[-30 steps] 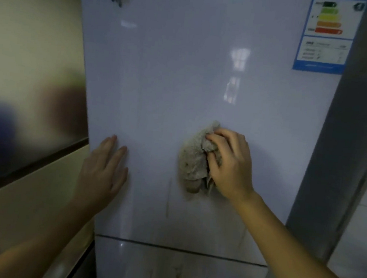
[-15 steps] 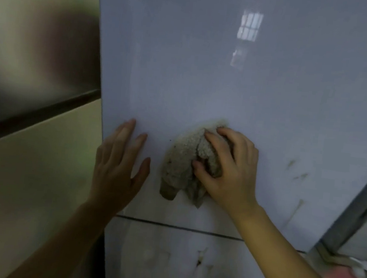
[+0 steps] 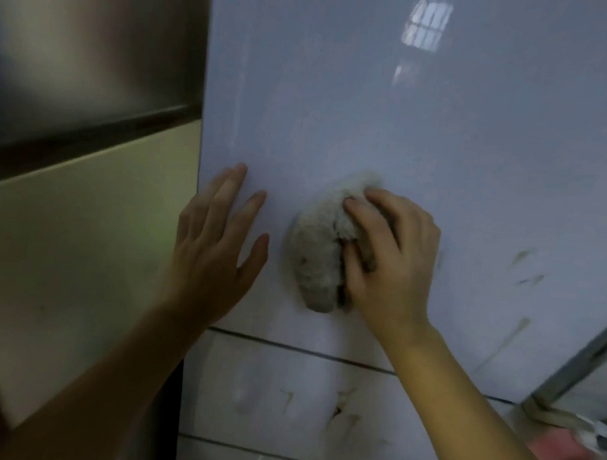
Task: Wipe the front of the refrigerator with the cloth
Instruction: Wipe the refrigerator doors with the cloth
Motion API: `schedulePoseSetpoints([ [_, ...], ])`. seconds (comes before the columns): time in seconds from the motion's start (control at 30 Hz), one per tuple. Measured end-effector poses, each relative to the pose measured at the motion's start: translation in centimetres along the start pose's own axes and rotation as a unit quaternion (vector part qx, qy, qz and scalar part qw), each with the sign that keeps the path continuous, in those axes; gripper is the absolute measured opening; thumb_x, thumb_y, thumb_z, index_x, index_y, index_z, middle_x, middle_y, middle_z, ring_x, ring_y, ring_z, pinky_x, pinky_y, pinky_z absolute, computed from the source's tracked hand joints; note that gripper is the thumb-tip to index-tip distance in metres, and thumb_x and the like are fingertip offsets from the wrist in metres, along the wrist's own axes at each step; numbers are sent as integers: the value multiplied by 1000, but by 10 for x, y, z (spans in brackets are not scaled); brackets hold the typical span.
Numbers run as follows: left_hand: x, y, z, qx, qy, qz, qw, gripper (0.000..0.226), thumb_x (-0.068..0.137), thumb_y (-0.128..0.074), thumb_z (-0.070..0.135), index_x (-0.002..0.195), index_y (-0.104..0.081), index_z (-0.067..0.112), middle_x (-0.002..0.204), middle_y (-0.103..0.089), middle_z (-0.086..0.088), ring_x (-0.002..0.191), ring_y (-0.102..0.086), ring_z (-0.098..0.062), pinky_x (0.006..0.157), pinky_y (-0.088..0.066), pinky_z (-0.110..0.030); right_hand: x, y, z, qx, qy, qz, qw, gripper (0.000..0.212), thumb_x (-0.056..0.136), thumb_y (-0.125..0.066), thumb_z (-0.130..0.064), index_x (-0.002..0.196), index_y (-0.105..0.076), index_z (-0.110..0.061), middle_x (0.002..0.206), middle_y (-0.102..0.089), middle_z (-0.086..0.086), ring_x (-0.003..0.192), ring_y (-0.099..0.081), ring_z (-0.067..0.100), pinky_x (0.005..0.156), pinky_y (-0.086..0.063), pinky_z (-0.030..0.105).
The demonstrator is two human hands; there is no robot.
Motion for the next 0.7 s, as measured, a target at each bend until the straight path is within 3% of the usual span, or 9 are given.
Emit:
schedulePoseSetpoints([
  [0.17,-4,-2,1,0,-7,-30,1000,60,100,-60,33,151,-40,8,162,-29,-25,154,-24,-37,126,-23,-45,7,-25,-17,6,46,-44,998,32,95,-68,-17,126,-70,-13,131,-64,13,118,-58,34,95,-41,42],
  [0.5,-2,-4,9,22,2,-24,999,55,104,-52,39,150,-44,10,164,-29,-21,155,-23,-36,126,-19,-43,-68,36,60,-65,-28,-59,996,36,86,-72,-4,121,-71,-10,128,-62,15,114,-58,37,96,-43,44],
  [0.63,4,-5,25,15,4,-32,999,55,104,-54,37,149,-48,6,162,-32,-23,153,-27,-40,124,-26,-52,-43,25,44,-21,-2,-40,999,33,87,-70,-4,120,-73,-10,126,-64,16,113,-59,37,95,-43,46],
  [0.7,7,-7,33,18,2,-37,999,55,103,-57,35,149,-48,6,162,-32,-24,152,-28,-40,125,-23,-50,-26,11,29,-6,24,-45,999,33,88,-71,-7,121,-73,-11,127,-65,16,112,-61,38,94,-42,44],
])
Point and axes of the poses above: each hand's wrist, its own x-axis towards the middle knuckle, its own y-axis out of the back of the hand, z = x × y, the point moved 4 cm from there along x, towards the middle knuckle
